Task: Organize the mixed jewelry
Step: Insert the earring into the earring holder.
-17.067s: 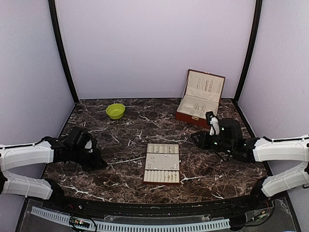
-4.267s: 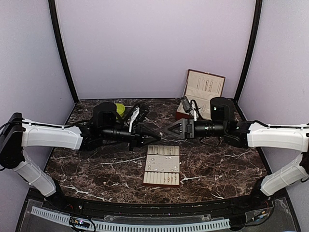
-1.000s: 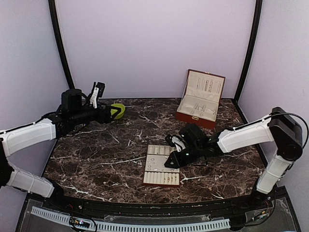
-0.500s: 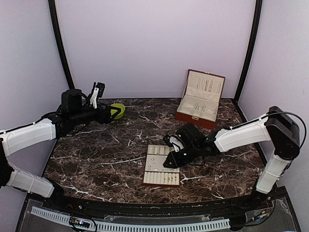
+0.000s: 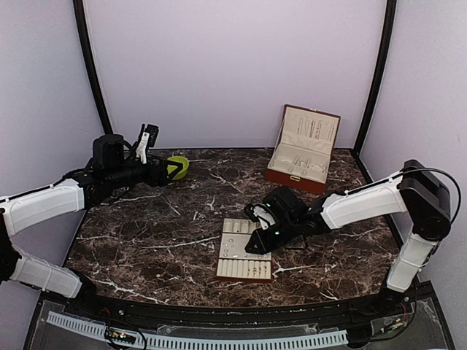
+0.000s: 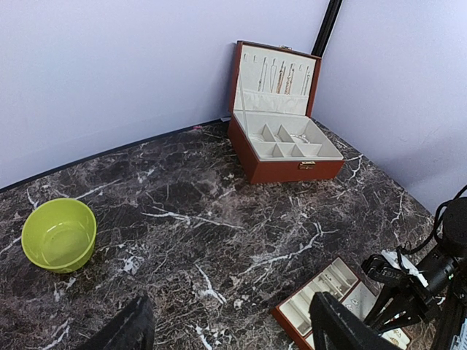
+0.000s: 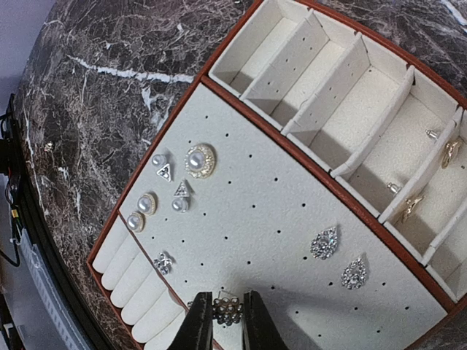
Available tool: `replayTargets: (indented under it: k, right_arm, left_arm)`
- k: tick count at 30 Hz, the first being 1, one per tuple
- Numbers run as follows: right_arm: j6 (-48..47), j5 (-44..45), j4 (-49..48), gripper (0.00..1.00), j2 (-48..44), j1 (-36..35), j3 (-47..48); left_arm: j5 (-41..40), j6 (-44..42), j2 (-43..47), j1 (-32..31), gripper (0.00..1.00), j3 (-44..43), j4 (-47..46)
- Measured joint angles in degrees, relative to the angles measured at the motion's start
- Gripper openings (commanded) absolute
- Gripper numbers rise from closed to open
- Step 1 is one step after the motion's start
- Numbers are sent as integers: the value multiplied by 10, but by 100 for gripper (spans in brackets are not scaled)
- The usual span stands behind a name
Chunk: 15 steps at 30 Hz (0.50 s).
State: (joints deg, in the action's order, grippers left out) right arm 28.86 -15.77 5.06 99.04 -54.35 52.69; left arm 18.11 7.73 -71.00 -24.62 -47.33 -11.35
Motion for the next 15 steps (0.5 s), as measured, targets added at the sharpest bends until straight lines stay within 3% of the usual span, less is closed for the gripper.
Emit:
replayTargets:
  k: [15]
  right_arm:
    - [-12,23,19,13,7,-9,15]
  left_arm:
    - [0,0,0,0,76,0,0]
